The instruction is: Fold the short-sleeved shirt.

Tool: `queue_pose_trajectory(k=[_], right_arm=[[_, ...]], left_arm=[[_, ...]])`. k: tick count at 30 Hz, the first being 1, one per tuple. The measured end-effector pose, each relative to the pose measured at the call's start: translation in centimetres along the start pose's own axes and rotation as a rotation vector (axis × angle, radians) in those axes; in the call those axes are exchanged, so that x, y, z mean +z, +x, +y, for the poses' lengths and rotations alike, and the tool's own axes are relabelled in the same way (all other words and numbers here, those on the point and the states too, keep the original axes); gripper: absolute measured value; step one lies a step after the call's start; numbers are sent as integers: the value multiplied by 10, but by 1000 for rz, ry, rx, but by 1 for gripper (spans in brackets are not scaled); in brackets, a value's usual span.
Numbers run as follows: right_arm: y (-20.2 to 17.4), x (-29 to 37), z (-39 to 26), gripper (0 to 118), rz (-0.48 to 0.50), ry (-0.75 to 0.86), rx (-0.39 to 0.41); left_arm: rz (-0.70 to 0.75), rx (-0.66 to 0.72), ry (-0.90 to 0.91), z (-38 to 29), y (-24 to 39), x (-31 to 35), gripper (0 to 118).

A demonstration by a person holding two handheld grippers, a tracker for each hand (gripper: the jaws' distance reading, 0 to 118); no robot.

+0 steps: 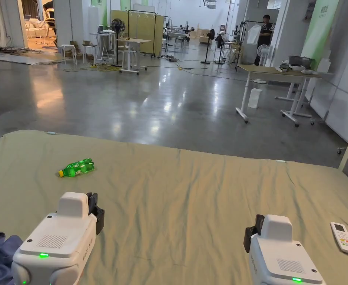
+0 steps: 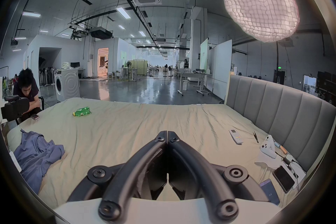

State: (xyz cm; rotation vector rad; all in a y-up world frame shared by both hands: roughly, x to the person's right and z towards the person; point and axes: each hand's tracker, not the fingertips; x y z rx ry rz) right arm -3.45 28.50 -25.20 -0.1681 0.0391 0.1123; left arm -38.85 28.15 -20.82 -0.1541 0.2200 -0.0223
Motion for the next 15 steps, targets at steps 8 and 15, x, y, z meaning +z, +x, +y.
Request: queue_pose_trajectory(k=[8,15], right_arm=[[0,2,6,0,-1,0,-13],[2,2,7,0,5,-6,-29]], left_arm=[[2,2,2,0,-1,-1,6],[1,15,-1,0,-5,-2,6]])
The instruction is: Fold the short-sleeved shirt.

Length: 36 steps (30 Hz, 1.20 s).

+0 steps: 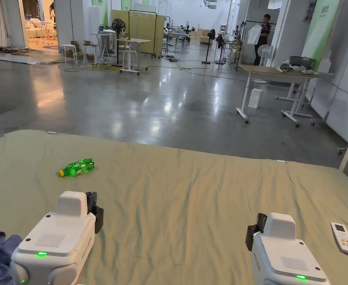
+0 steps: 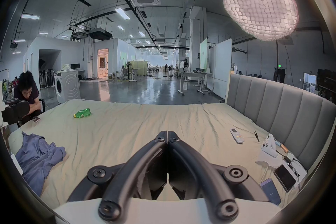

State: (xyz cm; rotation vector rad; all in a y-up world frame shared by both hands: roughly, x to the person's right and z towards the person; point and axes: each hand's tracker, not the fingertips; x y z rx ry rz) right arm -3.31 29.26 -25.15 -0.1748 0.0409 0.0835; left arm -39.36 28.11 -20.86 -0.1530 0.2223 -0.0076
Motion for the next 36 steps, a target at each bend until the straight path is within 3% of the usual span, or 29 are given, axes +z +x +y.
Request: queue_pose_trajectory(k=[5,9,13,16,18,19,21,23,25,26,27,29,31,33,36], right_arm=[[10,0,6,0,-12,-1,-114],[22,-4,3,0,-4,-43,-341],[29,-8,3,0,-29,-12,-379],[31,-12,5,0,-24,-6,-357],[22,-11,10,0,-8,5,-131],[15,-11,12,0,3,39,36],[-5,-5,17,0,12,163,455],[-16,-7,8,0,77,151,731],[-28,-7,-5,0,64,166,1048],[-34,-7,-13,0,50,201,1228],[-35,-8,-20,0,48,198,1324],[-35,-8,-29,0,87,201,1428],[-36,-7,-31,0,90,190,1398],[-40,13,-19,0,63,208,1381],[-43,28,-5,0,68,170,1111]], left_arm=[[-8,165,13,3,-13,-1,6],[-8,389,35,11,-20,6,6],[23,537,58,10,-27,4,6],[33,432,48,9,-26,-6,6],[46,201,30,13,-16,-8,6],[59,-8,20,13,-7,-9,6],[47,-376,0,9,9,-9,6],[11,-748,-18,-3,23,-6,6],[17,-1048,-1,-19,32,-5,6],[16,-1160,20,-25,33,-4,6],[-1,-1230,22,-35,29,-6,6],[-19,-1293,40,-41,28,-8,6],[-21,-1272,45,-34,32,-3,6],[-26,-1146,41,-27,34,0,6],[-25,-795,18,-17,27,-1,6]])
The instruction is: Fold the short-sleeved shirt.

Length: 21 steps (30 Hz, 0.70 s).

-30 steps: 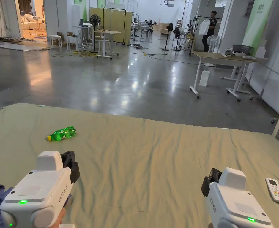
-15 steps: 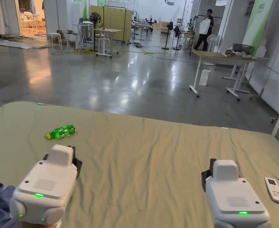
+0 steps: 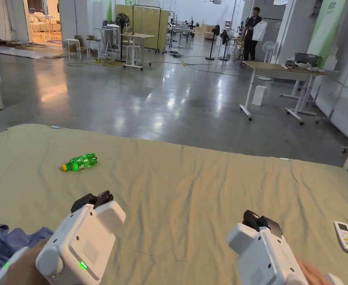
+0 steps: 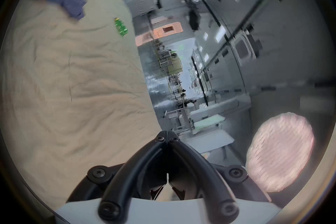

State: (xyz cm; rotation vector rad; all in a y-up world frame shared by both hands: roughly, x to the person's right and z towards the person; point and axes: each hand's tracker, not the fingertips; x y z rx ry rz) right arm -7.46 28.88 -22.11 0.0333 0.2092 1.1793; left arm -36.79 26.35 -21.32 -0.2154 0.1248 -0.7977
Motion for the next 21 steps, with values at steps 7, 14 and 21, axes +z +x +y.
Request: queue_pose_trajectory(k=[7,14,21], right_arm=[[14,-36,-27,0,48,-109,-839],[21,-22,-46,0,-105,-233,-1297],[17,-28,-40,0,-88,-171,-1193]], left_arm=[[-8,851,-21,-8,-25,6,6],[47,1078,-12,-18,-39,9,6],[41,936,-58,-21,-48,16,6]])
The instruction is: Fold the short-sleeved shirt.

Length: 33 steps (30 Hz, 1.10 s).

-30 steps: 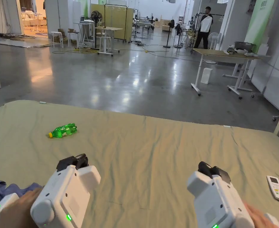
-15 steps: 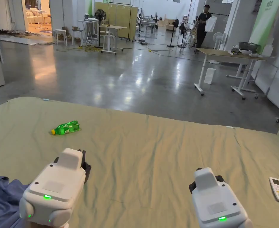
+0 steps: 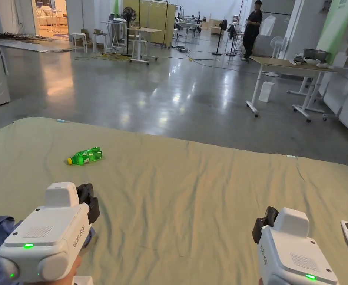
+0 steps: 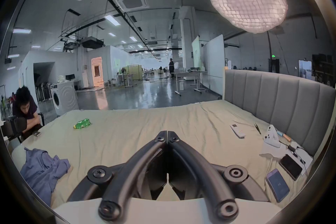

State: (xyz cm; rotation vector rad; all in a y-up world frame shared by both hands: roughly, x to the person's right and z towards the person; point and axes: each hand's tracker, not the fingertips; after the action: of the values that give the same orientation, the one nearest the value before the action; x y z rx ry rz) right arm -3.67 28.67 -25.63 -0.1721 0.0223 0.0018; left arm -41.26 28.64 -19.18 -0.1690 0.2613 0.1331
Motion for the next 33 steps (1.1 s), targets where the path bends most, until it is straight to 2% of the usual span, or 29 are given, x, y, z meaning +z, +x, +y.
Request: queue_pose_trajectory(k=[6,10,15,17,18,20,21,24,26,27,31,33], right_arm=[[-21,-2,-5,0,44,10,97],[-36,-3,-6,0,68,4,121],[-46,-15,-18,0,85,-32,133],[-49,-15,-22,0,89,-34,138],[-51,-15,-25,0,93,-32,141],[-53,-19,-31,0,95,-39,161],[-54,-21,-34,0,92,-44,167],[-56,-23,-42,0,98,-79,168],[-58,-24,-46,0,102,-95,174],[-59,-23,-48,0,101,-97,175],[-59,-23,-57,0,101,-87,181],[-61,-24,-60,0,109,-88,190]], left_arm=[[23,-18,-116,-4,-50,-2,6],[65,-54,-244,-7,-99,-5,6],[166,19,-443,-25,-181,-16,6],[190,92,-517,-40,-218,-23,7],[222,106,-556,-48,-230,-27,9],[266,120,-638,-65,-255,-35,25],[270,122,-670,-72,-263,-38,48],[204,158,-750,-95,-278,-46,69],[227,187,-762,-111,-283,-50,103],[252,192,-773,-117,-283,-53,111],[257,220,-803,-138,-273,-60,109],[291,63,-834,-146,-254,-63,107]])
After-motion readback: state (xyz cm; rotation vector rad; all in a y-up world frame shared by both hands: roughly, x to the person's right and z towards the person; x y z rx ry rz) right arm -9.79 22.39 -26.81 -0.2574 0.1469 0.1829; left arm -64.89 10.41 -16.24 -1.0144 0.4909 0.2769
